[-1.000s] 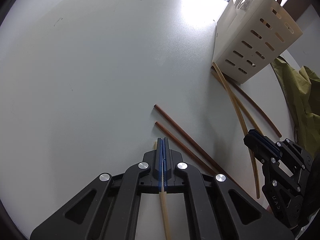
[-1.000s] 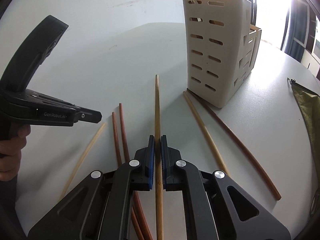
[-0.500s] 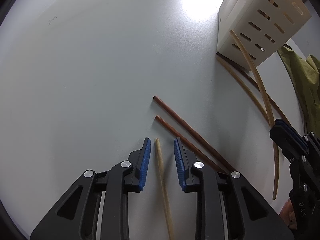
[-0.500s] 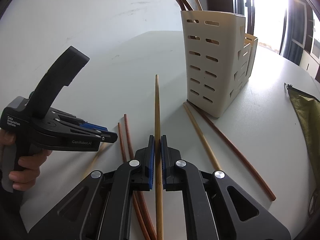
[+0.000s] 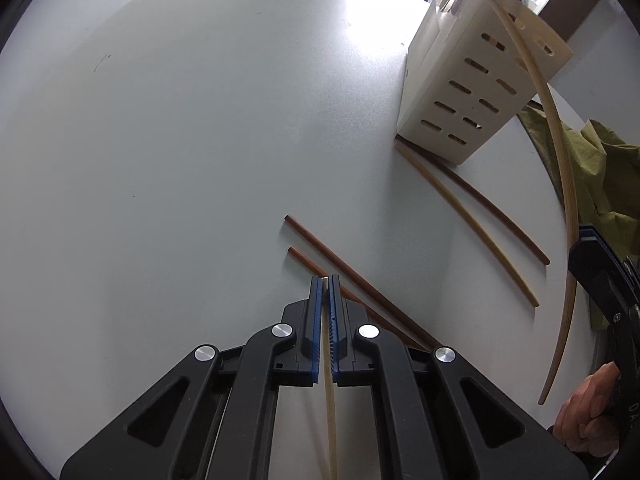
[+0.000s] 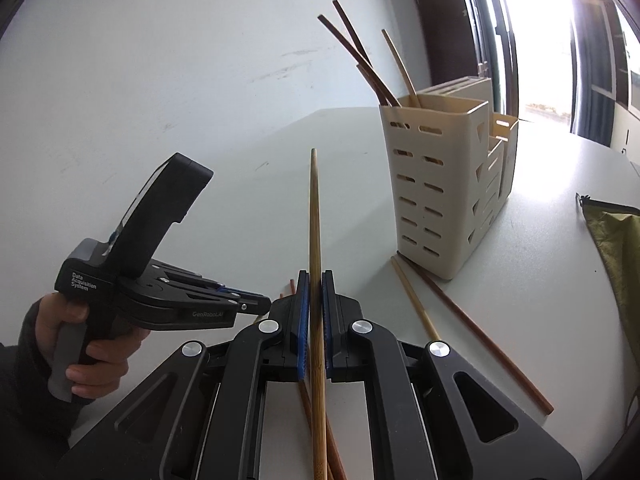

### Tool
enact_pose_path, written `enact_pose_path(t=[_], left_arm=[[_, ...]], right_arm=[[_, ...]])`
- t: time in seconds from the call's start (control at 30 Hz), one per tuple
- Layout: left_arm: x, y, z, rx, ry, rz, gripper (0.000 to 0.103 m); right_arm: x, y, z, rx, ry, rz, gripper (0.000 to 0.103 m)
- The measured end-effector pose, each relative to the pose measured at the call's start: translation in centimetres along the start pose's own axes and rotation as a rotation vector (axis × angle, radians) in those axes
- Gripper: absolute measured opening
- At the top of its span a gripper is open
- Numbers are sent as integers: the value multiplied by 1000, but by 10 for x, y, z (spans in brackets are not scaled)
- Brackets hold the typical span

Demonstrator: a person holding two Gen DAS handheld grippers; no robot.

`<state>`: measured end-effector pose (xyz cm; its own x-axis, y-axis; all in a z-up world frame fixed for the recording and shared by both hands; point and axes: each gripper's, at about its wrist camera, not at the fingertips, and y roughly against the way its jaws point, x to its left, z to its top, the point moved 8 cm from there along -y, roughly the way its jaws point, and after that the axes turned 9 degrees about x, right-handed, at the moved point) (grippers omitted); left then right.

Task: Organize utensils
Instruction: 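Lift the light chopstick upright with the right tool while the left tool regrips its chopstick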

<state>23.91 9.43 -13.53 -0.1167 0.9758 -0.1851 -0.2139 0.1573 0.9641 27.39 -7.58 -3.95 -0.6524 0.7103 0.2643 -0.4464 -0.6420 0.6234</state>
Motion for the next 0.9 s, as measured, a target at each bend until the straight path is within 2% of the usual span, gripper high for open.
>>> enact_pose_path(t=[0.17,0.3,0.4,0.63,0.73,0.83,0.87,0.9], left_arm=[[-14,42,-5,-88,-45,-51,2],[-15,71,-14,-134,-76,-87,2],[-32,77,-9,-160,-90,-115,0],[-40,107,-17,-225,-121,-155,0],[-38,109,-17,-223,-127,-120,0],[-38,81,-13,-155,-143,-63,1],[-38,67,-11,-126,-142,-55,14],[-41,55,-10,-105,-149,-54,36]], right_arm=[[12,31,17,-115,-9,-12,7],[22,55,23,-172,1,-5,7],[27,69,28,-213,5,4,7],[26,97,38,-303,-5,6,7],[21,101,38,-312,-14,1,7],[16,99,39,-315,-24,-3,7],[15,98,39,-313,-25,-5,7],[14,97,39,-310,-26,-8,7]])
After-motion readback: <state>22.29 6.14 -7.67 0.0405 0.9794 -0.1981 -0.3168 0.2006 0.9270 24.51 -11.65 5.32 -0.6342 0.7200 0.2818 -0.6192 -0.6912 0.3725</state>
